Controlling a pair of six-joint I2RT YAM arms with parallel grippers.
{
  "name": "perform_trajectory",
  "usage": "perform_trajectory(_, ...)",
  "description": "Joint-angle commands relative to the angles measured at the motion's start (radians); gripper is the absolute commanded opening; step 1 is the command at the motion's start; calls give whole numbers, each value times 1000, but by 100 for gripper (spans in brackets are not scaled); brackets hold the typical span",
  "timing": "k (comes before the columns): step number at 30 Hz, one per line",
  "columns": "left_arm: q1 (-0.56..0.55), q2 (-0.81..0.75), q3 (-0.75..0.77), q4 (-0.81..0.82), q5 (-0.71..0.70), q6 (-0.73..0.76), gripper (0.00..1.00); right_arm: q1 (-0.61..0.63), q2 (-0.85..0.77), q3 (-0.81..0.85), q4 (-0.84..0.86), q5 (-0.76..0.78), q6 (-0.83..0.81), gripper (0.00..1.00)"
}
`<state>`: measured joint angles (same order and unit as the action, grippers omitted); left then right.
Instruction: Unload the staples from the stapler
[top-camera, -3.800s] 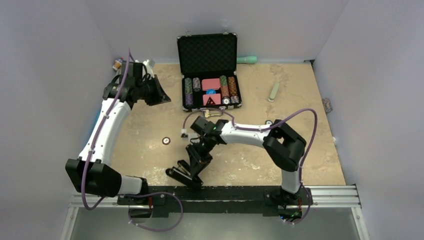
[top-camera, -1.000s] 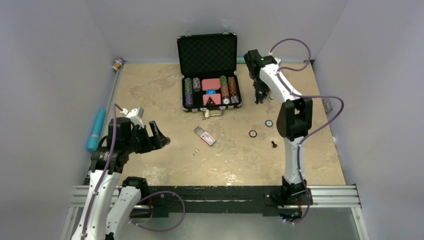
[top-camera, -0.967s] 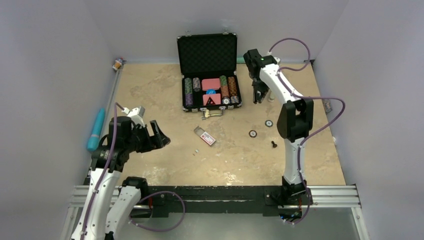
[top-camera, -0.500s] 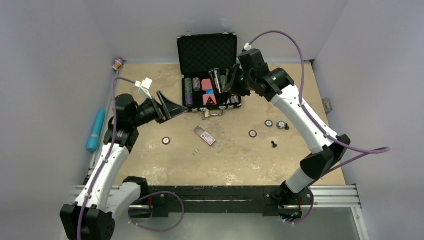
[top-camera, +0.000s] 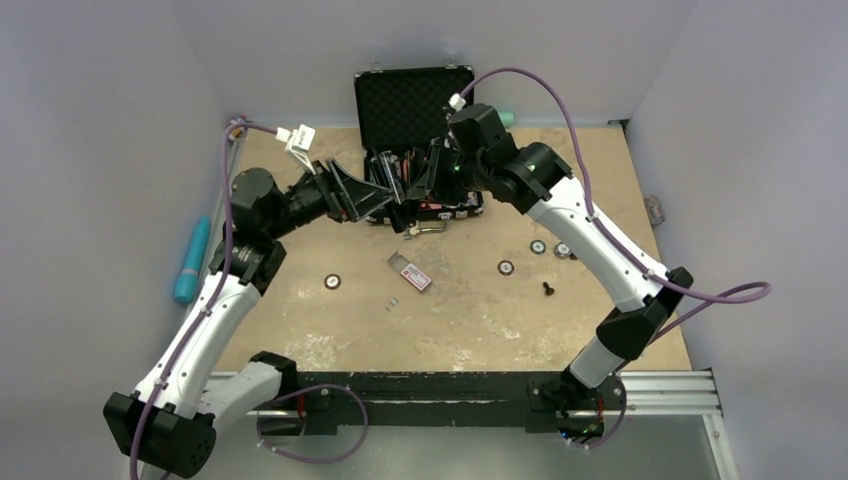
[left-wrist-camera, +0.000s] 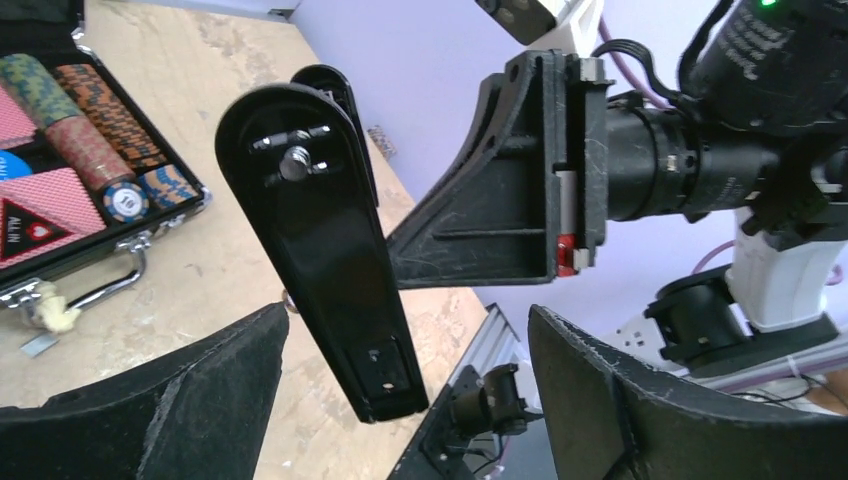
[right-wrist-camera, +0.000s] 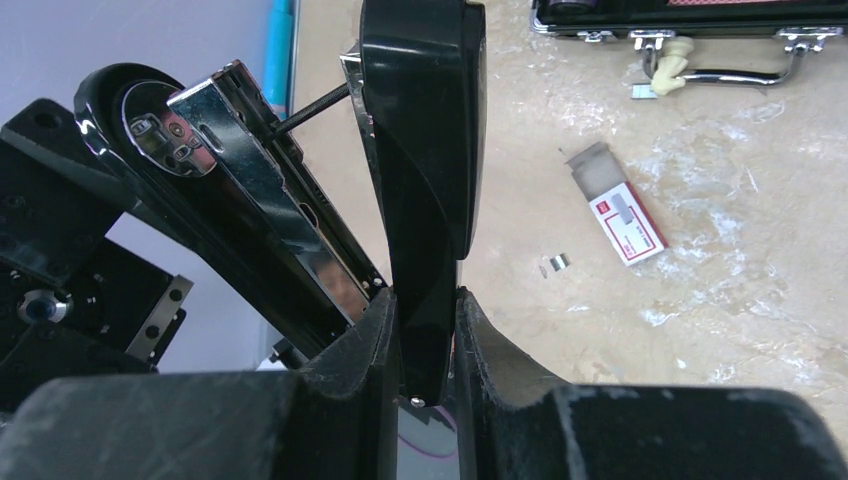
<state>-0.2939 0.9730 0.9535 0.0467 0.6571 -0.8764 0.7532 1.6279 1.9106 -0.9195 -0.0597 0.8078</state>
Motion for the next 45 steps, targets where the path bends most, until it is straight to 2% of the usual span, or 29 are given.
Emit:
perform_trajectory(1, -25, 25, 98, -133, -81, 143, 94, 16, -68, 37, 95, -54, 38, 0)
perform_trajectory(5, -33, 38, 132, -188, -100, 192, 93, 33, -77, 36, 108, -71, 49, 0)
perform_trajectory(8, -44, 53, 136, -186, -104, 190, 84, 51, -80, 50, 110, -72, 57, 0)
perform_trajectory(11, -53, 68, 145, -204, -111, 192, 68, 64, -78, 65, 100, -68, 60, 0)
perform_trajectory(13, -53, 66, 133, -180, -119, 167, 66, 69, -79, 68, 98, -68, 62, 0)
perform_trajectory(15, -53, 65, 127, -156, -119, 145, 68, 75, -78, 72, 99, -72, 60, 0)
perform_trajectory(16, -53, 70, 130, -156, -117, 141, 65, 77, -77, 74, 99, -72, 62, 0)
perform_trajectory(18, -56, 76, 142, -176, -118, 145, 46, 82, -75, 81, 98, -74, 62, 0)
perform_trajectory(21, -56, 65, 152, -220, -142, 158, 1, 83, -76, 87, 102, -80, 57, 0)
perform_trajectory(22, -56, 55, 156, -240, -149, 168, 0, 83, -76, 93, 99, -81, 56, 6)
perform_trajectory(23, -56, 42, 159, -259, -163, 176, 0, 83, -77, 100, 98, -81, 55, 26)
perform_trajectory(24, -56, 26, 160, -272, -177, 178, 0, 83, -79, 106, 96, -83, 56, 56)
perform_trajectory(25, -56, 11, 161, -282, -189, 178, 0, 81, -83, 111, 92, -84, 54, 80)
perform_trajectory(26, -55, 0, 165, -291, -195, 177, 0, 79, -86, 119, 85, -78, 47, 95)
perform_trajectory(27, -54, -7, 173, -304, -195, 177, 0, 73, -89, 127, 72, -72, 38, 98)
perform_trajectory(31, -53, -20, 217, -359, -192, 187, 0, 31, -140, 107, 63, -92, -2, 99)
perform_trajectory(35, -48, -25, 230, -311, -128, 136, 0, -22, -276, -94, 327, -272, -60, 99)
perform_trajectory(39, -32, -12, 237, -178, -17, 3, 0, -104, -425, -365, 674, -545, -18, 96)
perform_trajectory(41, -23, 10, 238, -80, 60, -93, 0, -118, -457, -426, 723, -586, -25, 88)
perform_trajectory(45, -22, 32, 214, 180, 128, -283, 0, -118, -460, -459, 770, -637, -38, 82)
